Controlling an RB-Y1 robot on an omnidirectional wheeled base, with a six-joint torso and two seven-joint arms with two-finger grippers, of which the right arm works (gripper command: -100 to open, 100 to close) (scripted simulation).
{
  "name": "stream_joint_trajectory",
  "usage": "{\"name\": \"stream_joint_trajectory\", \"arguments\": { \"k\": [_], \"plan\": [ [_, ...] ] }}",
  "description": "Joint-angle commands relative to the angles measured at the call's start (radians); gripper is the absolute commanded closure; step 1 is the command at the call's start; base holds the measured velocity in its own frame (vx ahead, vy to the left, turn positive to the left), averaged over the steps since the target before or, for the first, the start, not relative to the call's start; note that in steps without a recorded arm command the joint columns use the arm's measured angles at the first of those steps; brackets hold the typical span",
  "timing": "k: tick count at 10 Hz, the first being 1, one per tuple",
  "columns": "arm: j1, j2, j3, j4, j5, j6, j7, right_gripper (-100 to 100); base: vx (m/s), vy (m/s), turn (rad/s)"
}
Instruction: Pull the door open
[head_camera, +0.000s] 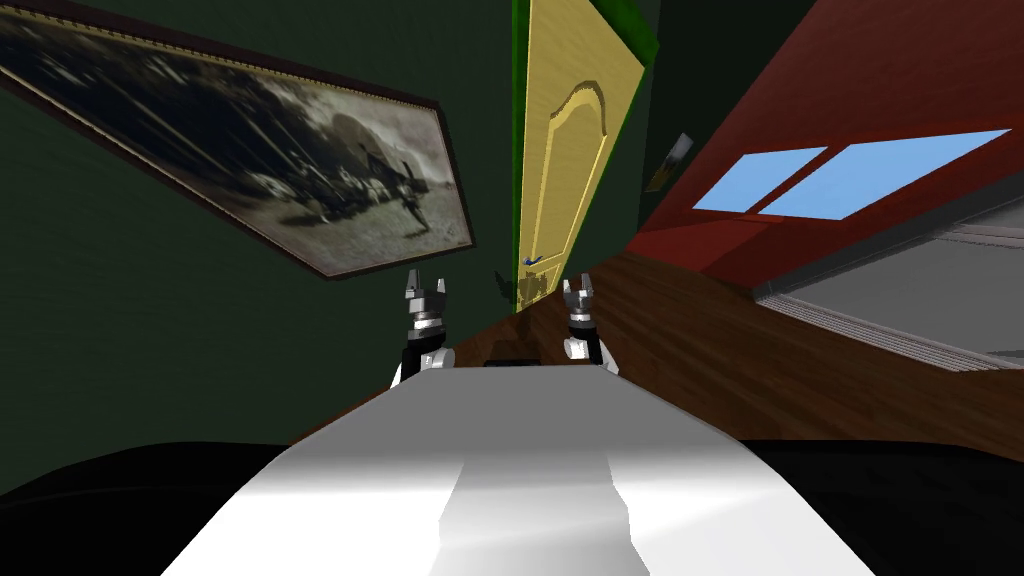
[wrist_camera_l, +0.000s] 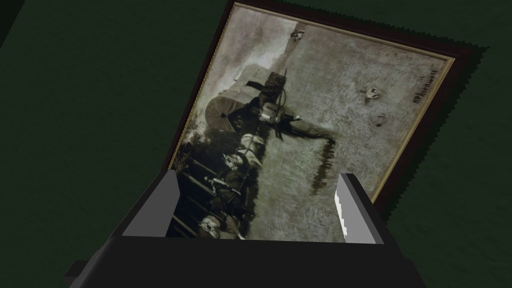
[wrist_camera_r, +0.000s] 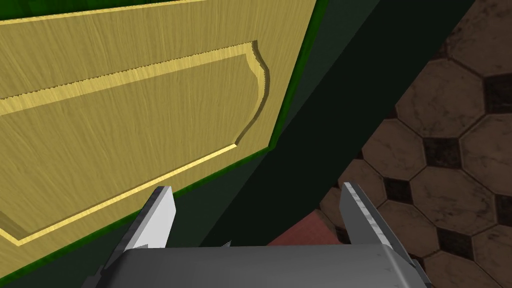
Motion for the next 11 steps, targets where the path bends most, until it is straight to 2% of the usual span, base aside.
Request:
{"name": "stream_joint_trajectory", "arguments": {
  "k": [1,11],
  "plan": [
    [-0.023,-0.015,0.005,0.05,0.0,-0.002,-0.006,-100,0.098,-0.036,0.135],
    [-0.12,-0.106,0.048,0.361,0.007,-0.036,-0.041,-100,0.088,-0.054,0.124]
  ]
}}
